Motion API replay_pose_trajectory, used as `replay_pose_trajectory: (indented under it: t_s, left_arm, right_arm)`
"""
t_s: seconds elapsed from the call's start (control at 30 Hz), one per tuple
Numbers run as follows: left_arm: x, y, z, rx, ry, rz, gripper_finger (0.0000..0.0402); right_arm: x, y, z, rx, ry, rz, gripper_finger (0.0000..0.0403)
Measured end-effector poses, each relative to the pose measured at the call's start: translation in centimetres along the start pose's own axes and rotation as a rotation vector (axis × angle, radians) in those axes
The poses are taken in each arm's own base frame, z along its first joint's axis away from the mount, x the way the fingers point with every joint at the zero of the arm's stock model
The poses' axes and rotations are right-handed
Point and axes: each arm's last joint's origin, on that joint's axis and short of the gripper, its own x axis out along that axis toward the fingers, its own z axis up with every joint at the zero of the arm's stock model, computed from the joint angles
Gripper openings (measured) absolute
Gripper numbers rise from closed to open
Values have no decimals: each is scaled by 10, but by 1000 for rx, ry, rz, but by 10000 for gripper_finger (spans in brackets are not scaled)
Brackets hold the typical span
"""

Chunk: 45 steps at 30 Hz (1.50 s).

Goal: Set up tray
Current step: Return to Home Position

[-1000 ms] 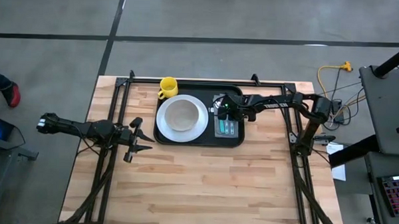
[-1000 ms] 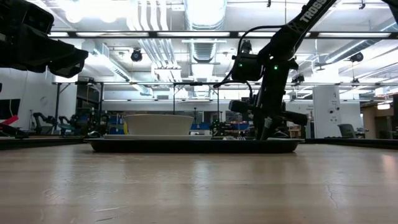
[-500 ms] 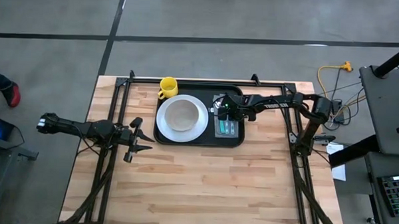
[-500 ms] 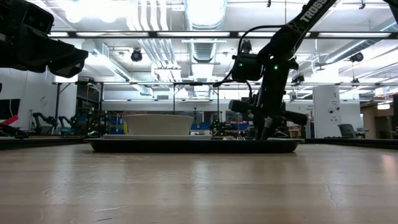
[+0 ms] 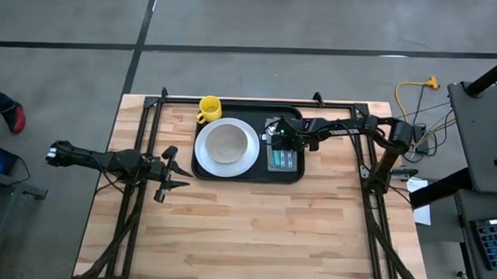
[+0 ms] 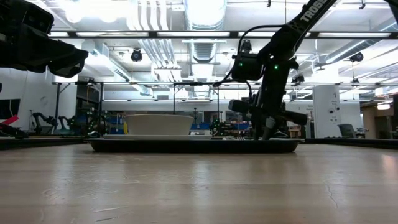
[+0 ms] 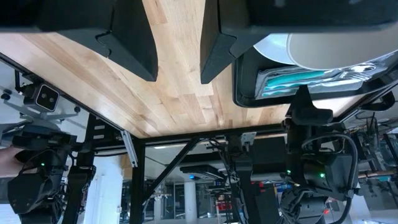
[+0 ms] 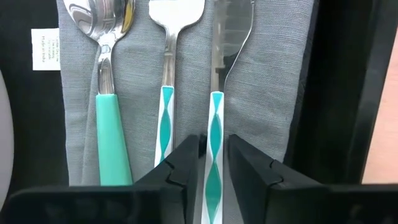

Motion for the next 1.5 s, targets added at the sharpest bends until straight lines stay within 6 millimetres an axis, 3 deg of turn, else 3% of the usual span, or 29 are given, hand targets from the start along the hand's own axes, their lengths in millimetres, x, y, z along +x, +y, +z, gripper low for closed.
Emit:
replay_pose_trajectory:
  t_s: [0.6, 1.0, 1.13, 1.3, 1.5]
  left_arm:
    - [0, 0, 0, 0, 0, 0, 102]
    - [0, 0, 0, 0, 0, 1, 102]
    - [0, 0, 0, 0, 0, 0, 102]
    - [0, 0, 0, 0, 0, 0, 102]
    - [0, 0, 0, 0, 0, 0, 102]
  right_arm:
    - [-20, 2, 3, 8, -31, 63, 82]
    - [-21, 3, 4, 12, -34, 69, 82]
    - [-22, 4, 5, 100, -43, 81, 81]
    - [-26, 18, 3, -167, -122, 166, 81]
    - [-38, 52, -24, -586, -305, 351, 72]
